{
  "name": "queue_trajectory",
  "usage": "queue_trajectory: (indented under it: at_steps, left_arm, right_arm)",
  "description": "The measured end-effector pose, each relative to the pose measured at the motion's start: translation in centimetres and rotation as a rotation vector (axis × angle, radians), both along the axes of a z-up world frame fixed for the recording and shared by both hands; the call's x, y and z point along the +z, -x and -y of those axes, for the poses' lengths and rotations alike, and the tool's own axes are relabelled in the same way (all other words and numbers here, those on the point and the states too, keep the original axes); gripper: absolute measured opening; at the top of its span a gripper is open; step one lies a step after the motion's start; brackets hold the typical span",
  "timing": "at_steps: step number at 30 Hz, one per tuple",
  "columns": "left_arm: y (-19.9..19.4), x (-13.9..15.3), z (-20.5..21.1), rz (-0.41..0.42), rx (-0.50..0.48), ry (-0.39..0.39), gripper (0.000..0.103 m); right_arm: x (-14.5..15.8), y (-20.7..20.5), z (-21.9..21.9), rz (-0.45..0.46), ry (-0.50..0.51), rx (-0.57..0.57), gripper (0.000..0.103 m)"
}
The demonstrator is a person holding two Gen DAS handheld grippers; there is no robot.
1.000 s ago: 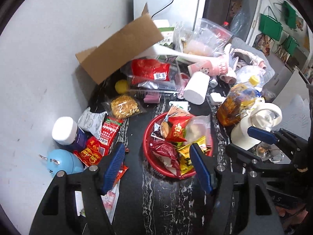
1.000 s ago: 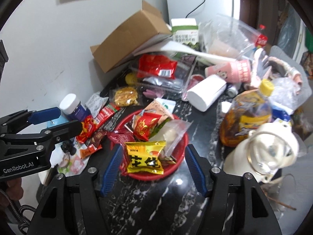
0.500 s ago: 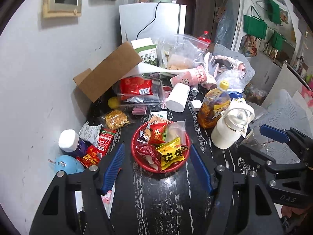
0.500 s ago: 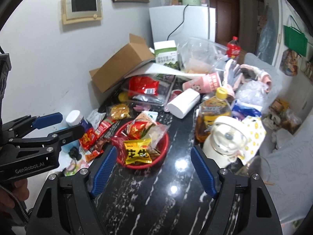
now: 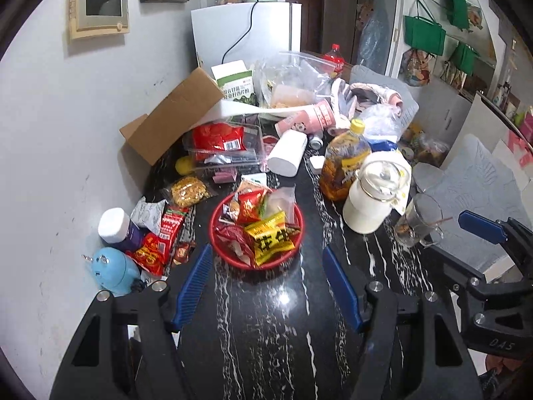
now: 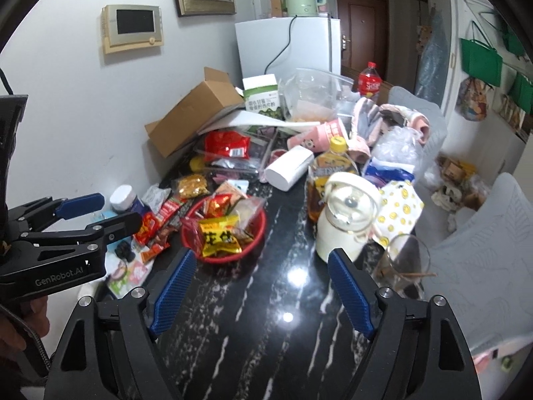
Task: Organize snacks
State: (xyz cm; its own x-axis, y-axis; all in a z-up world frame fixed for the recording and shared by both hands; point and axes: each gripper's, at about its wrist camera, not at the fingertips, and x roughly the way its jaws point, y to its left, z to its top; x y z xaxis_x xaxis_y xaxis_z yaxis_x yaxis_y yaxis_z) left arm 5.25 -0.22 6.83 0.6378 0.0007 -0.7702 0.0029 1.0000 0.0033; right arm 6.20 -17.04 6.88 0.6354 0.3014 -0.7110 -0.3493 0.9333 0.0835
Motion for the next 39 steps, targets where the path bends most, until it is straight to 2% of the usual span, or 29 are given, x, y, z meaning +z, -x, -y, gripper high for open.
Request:
queue_trajectory:
  at_steps: [7,18,39]
  left_arm:
    - [1.5,-1.3,0.7,-0.025,0.012,-0.010,0.068]
    - [2.3,-2.6,0.8,-0.062,0.025,0.014,0.068]
    - [2.4,-3.6,0.6,-0.090,0.026,0.029,0.068]
  right_arm:
    - [-1.6,1.5,0.9,-0.040,0.003,-0.003,0.082]
    - [-3.6,2.1,1.3,-0.099,0.001,-0.002,0.082]
    - [-4.5,2.0,1.0,-0.135,-0.007,-0.001,0.082]
